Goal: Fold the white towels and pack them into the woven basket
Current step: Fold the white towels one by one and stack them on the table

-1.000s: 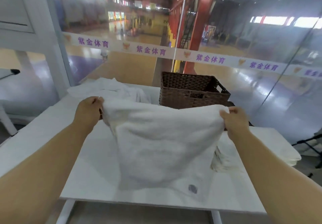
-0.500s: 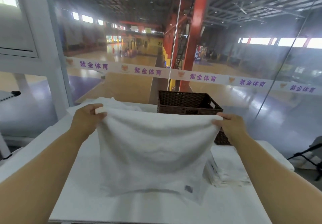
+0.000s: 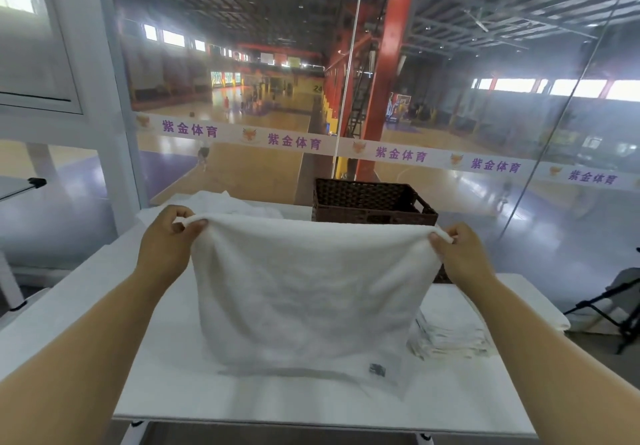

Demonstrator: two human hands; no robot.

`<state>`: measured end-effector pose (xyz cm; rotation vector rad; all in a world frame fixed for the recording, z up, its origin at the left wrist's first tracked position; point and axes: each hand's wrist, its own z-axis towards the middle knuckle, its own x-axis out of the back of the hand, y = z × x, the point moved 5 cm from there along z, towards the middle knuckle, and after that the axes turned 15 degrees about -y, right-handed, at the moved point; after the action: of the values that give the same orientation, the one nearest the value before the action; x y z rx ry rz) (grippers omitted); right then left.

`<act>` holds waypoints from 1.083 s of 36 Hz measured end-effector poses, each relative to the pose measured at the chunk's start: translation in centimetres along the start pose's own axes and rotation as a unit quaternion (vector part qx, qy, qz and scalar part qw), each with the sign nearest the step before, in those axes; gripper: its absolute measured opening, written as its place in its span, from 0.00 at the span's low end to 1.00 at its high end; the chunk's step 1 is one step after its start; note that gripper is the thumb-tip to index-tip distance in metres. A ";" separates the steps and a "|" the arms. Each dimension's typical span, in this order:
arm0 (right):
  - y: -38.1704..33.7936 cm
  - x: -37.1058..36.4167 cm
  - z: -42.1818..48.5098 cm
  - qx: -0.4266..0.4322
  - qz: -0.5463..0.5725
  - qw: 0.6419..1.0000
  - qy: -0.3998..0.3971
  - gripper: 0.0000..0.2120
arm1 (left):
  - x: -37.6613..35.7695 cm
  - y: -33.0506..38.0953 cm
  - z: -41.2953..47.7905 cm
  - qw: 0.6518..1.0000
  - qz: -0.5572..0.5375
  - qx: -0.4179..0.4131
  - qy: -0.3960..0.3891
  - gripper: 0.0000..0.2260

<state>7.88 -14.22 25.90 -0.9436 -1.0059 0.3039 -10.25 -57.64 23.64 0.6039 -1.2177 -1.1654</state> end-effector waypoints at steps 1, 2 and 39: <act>0.2 -0.1 -0.3 -0.009 -0.007 1.000 -0.005 0.11 | 0.0 -0.3 -0.3 1.000 -0.008 0.006 -0.001 0.07; 0.5 -0.3 -0.5 -0.018 -0.009 1.000 -0.011 0.11 | 0.0 -0.5 -0.6 1.000 -0.006 0.008 0.002 0.07; 14.9 -16.1 7.1 -0.230 -0.017 0.972 -0.042 0.05 | -10.9 -22.0 7.2 0.956 -0.081 0.252 -0.128 0.06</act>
<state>-3.72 -11.60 6.21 -1.3375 -1.1956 0.0803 -23.97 -53.73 2.35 0.9707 -1.7373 -1.0910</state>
